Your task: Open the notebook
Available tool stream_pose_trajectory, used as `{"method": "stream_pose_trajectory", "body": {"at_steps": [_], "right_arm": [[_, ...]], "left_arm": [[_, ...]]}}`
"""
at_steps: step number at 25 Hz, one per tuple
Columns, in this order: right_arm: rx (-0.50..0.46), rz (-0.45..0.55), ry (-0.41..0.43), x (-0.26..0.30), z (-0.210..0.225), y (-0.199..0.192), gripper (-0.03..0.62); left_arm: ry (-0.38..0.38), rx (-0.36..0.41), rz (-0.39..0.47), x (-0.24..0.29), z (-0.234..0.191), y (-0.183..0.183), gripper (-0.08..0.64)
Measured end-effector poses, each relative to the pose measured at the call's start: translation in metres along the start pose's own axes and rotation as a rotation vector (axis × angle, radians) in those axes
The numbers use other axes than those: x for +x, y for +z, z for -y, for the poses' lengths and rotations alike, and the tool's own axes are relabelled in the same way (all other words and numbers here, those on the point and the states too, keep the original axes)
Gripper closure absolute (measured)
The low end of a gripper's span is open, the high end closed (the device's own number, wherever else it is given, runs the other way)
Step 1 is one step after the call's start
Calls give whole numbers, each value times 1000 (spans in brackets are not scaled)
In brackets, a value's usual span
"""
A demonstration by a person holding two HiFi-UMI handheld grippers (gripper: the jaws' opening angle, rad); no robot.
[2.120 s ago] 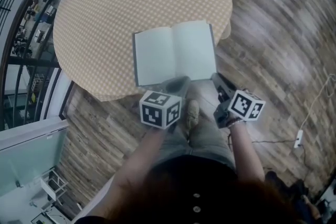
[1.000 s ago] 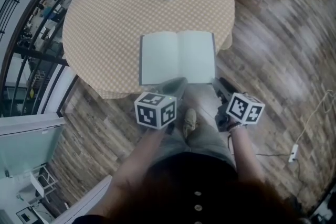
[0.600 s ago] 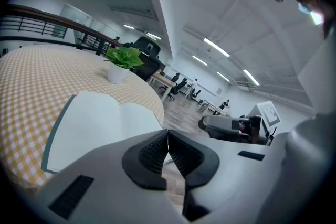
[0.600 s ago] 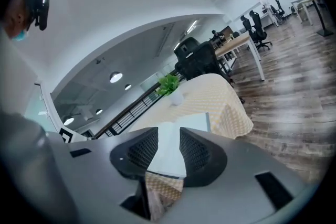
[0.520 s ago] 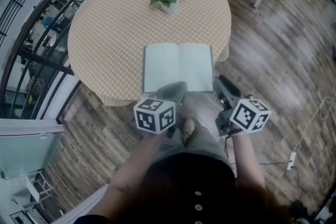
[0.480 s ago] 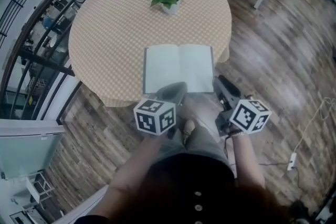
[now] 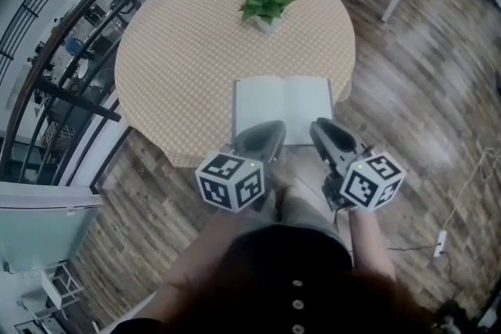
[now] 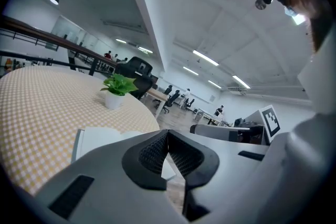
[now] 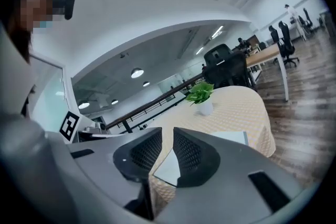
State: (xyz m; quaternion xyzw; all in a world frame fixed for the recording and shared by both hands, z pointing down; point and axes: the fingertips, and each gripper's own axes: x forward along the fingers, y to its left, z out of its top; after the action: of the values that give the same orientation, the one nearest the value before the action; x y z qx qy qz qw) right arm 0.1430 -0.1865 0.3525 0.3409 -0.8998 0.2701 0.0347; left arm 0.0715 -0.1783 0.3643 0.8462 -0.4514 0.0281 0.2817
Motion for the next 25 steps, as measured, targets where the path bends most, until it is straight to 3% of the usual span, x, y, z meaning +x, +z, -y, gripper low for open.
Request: {"method": "stream_pose_trajectory", "body": {"at_steps": [3,11,14,17,20,25], "right_arm": [[-125,-46,-70,5,-14,5,565],[-282,-48,-124,14,-40,27,571],[-286,-14,-123,13,-46,34,580],[-254,12,-125,14,-48,32,581],[-237,21,-145,14,-44,27,581],[-210,2,-136,19,-42,16,581]], "left_arm": [[-28,53,-18,-5,-1,4,549],[-70,179,-19,-12,5,25,549],[-87,170,4,-13,8,33,549],[-108,105,49,-15,12,39,549],[-89,92,76,-17,11,40,549],[-70,76,22,-15,6,16,549]]}}
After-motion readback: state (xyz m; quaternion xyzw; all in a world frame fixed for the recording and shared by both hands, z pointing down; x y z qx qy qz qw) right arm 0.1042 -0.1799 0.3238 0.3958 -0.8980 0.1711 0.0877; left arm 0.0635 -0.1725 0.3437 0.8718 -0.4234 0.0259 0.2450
